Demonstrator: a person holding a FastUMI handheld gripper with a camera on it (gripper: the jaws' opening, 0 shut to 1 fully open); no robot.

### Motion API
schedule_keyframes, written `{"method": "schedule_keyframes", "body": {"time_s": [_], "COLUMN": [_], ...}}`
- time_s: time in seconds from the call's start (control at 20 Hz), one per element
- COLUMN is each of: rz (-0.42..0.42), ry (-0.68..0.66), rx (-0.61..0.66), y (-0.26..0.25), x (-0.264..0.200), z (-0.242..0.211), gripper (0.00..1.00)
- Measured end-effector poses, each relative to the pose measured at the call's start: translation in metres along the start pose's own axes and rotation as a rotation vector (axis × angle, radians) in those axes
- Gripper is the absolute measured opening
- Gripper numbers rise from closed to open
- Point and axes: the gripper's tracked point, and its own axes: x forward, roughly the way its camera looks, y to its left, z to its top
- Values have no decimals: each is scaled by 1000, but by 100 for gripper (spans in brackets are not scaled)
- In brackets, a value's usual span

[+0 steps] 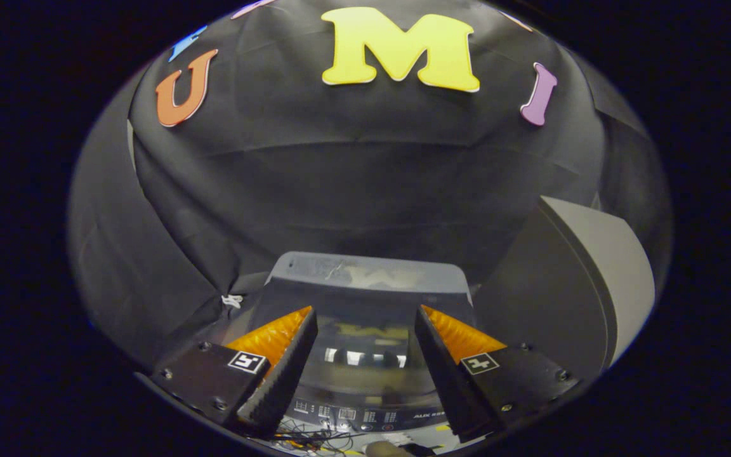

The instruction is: Put the clothes into the washing machine and then close the washing machine lid.

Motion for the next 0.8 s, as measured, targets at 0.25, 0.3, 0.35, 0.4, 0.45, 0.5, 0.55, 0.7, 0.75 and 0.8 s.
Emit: {"method": "schedule_keyframes", "body": {"time_s": [0.25,0.3,0.35,0.4,0.45,0.5,0.55,0.7,0.75,0.8], "rz": [2,2,3,6,10,13,19,37,51,53], "ry": [10,5,0,-6,-15,-29,-44,-120,-145,-162], "rx": [4,4,3,4,6,6,-1,-17,-18,-20], "y": [-6,-7,-10,-12,-14,-17,-19,-33,-36,-43], "x": [-5,-9,-14,-19,-25,-31,-39,-70,-83,-93], "z": [-10,-10,-11,-11,-10,-9,-9,-4,-3,-5], "gripper": [97,97,97,97,97,97,97,97,97,97]}}
